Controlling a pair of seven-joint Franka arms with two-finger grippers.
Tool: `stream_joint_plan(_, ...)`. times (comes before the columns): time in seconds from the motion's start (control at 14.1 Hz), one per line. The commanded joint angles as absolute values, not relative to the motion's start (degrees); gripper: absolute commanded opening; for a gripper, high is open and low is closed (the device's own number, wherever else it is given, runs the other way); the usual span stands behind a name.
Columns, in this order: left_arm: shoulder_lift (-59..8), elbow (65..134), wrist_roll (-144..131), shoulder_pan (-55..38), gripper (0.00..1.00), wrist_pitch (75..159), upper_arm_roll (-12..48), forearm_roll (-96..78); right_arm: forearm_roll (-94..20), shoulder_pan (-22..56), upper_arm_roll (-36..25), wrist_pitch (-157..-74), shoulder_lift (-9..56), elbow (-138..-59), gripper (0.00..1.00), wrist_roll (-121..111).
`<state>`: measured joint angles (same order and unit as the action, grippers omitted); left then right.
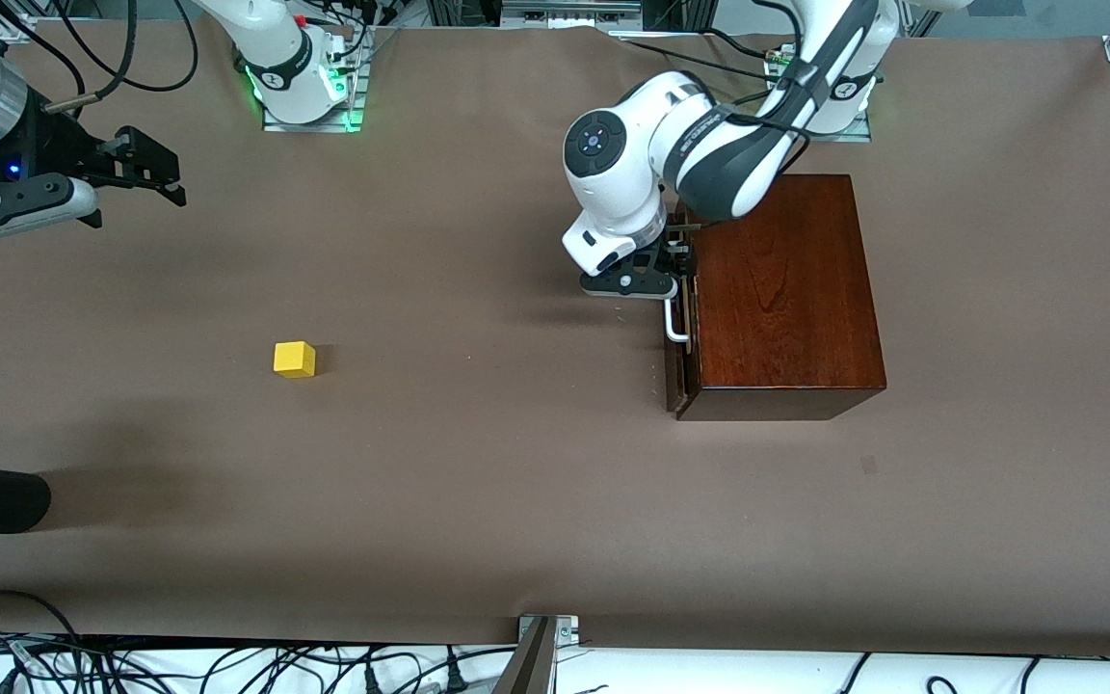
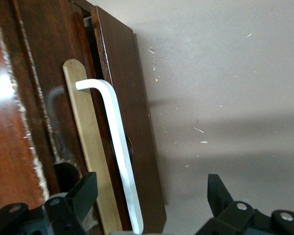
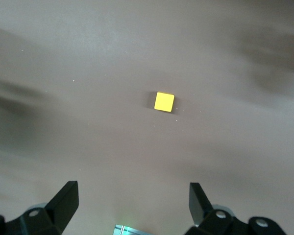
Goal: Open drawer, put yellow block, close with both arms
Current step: 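Reach the left gripper to the drawer handle of the wooden box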
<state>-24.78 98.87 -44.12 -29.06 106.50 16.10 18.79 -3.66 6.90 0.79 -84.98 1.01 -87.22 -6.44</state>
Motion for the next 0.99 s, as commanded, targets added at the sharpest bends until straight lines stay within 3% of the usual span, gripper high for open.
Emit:
stream_joint_plan(0.0, -25.74, 100.37, -47.36, -29.79, 1.0, 109.07, 15.82, 22.06, -4.4, 6.42, 0.61, -83.67, 1.4, -86.04, 1.0, -6.33)
stream_joint_plan(0.5, -29.88, 100.2, -50.44, -30.94, 1.0, 114.78, 15.73, 22.41, -1.41, 6.5, 0.79, -83.84, 1.67, -89.45, 1.0, -6.59)
stream_joint_plan(0.92, -30.58, 98.53, -54.92, -32.52, 1.0, 118.82, 15.82, 21.89, -1.67, 6.5, 0.79, -101.04, 2.11, -103.95, 1.0, -6.33)
